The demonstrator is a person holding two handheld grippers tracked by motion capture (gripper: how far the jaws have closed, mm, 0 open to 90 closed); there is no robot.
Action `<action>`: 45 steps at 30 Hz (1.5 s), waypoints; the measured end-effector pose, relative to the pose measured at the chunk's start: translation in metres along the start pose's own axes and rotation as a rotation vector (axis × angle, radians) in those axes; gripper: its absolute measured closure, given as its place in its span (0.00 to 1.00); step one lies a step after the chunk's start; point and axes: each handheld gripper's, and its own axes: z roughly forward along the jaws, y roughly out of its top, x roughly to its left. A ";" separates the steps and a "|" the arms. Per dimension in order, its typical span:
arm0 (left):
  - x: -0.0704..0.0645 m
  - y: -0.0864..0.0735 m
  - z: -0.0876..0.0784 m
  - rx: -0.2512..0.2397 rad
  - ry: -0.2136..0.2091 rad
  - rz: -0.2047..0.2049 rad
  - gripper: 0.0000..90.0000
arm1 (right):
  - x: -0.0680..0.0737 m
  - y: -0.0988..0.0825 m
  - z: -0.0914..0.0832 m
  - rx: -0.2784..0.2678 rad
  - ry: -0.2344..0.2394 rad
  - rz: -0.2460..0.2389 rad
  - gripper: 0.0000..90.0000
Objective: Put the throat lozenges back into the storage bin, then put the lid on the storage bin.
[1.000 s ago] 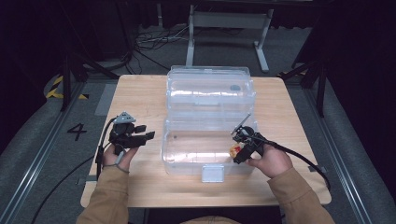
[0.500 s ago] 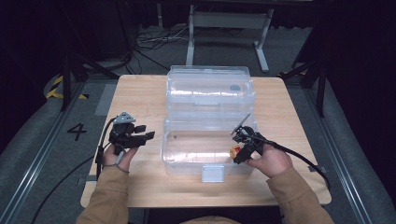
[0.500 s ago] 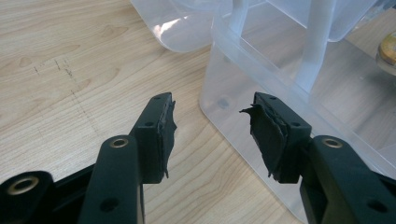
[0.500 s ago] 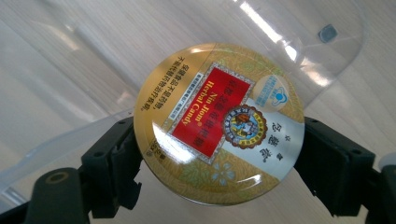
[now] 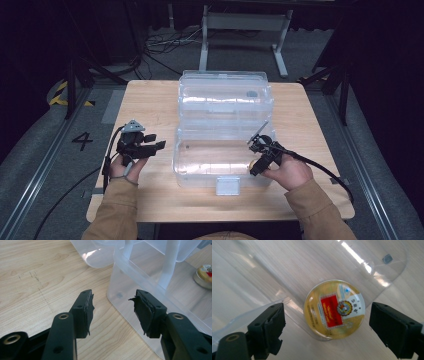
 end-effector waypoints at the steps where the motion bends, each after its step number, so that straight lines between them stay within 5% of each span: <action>1: 0.000 0.000 0.000 0.000 0.001 0.000 0.55 | 0.000 0.000 0.000 -0.005 -0.005 -0.001 0.14; 7: 0.001 -0.001 -0.001 -0.005 0.005 0.001 0.55 | -0.003 -0.002 -0.009 -0.050 0.011 0.005 0.14; 26: 0.003 -0.003 -0.003 -0.009 0.005 -0.005 0.55 | -0.023 -0.022 -0.072 -0.455 0.167 0.017 0.27; 38: -0.001 -0.003 -0.002 -0.002 0.015 0.009 0.55 | -0.029 -0.028 -0.107 -0.621 0.139 -0.027 0.30; 45: 0.001 -0.006 -0.007 -0.010 0.023 -0.005 0.55 | -0.037 -0.020 -0.122 -0.672 0.113 -0.046 0.32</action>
